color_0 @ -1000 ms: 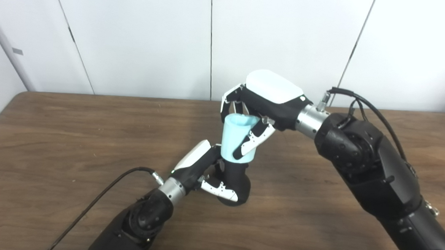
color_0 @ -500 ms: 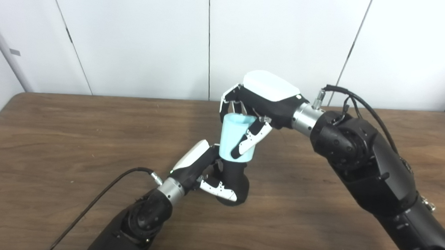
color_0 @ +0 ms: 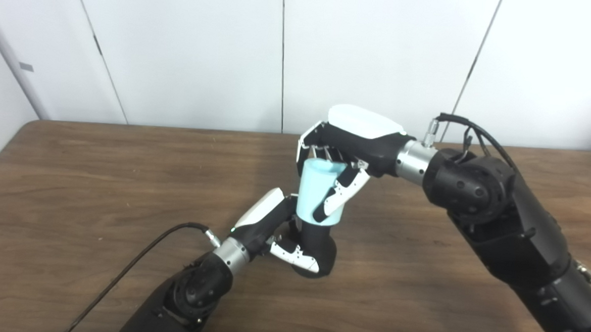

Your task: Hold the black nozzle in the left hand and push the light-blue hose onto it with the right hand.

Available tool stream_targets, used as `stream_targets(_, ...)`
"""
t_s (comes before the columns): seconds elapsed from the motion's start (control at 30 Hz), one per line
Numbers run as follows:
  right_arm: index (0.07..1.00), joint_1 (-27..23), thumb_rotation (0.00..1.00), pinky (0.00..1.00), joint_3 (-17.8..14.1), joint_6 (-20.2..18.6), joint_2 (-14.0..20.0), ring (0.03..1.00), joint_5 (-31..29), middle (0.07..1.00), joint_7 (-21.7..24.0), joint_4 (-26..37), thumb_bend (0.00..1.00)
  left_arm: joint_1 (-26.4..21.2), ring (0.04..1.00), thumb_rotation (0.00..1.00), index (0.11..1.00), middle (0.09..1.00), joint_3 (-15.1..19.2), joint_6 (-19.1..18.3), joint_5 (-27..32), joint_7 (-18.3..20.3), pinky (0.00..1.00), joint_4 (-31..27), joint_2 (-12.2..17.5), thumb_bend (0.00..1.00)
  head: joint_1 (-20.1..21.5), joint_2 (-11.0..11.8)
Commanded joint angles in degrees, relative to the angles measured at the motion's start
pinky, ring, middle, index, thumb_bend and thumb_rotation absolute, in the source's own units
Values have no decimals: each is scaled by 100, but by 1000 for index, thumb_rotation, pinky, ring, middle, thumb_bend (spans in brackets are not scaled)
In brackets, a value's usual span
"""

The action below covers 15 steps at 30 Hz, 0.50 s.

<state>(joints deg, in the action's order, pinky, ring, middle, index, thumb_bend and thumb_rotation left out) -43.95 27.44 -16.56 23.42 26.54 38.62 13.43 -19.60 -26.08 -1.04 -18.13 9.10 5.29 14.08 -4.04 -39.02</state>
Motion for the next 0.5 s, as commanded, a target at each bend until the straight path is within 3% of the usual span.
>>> stream_targets(0.0, 485, 129, 130, 96, 372, -9, 50, 178, -320, 282, 731, 153, 516, 319, 343, 0, 486, 474, -176, -507, -325, 389, 266, 441, 156, 526, -5, -2)
stream_targets(0.33, 486, 116, 130, 95, 452, 25, 95, 179, -239, 284, 722, 228, 516, 316, 343, 0, 486, 474, -166, -522, -351, 418, 268, 435, 152, 526, -8, -2)
stream_targets(0.47, 486, 164, 127, 88, 584, 183, 123, 170, 85, 282, 559, 358, 516, 313, 340, 0, 487, 474, -168, -520, -362, 419, 265, 436, 153, 526, -7, -9)
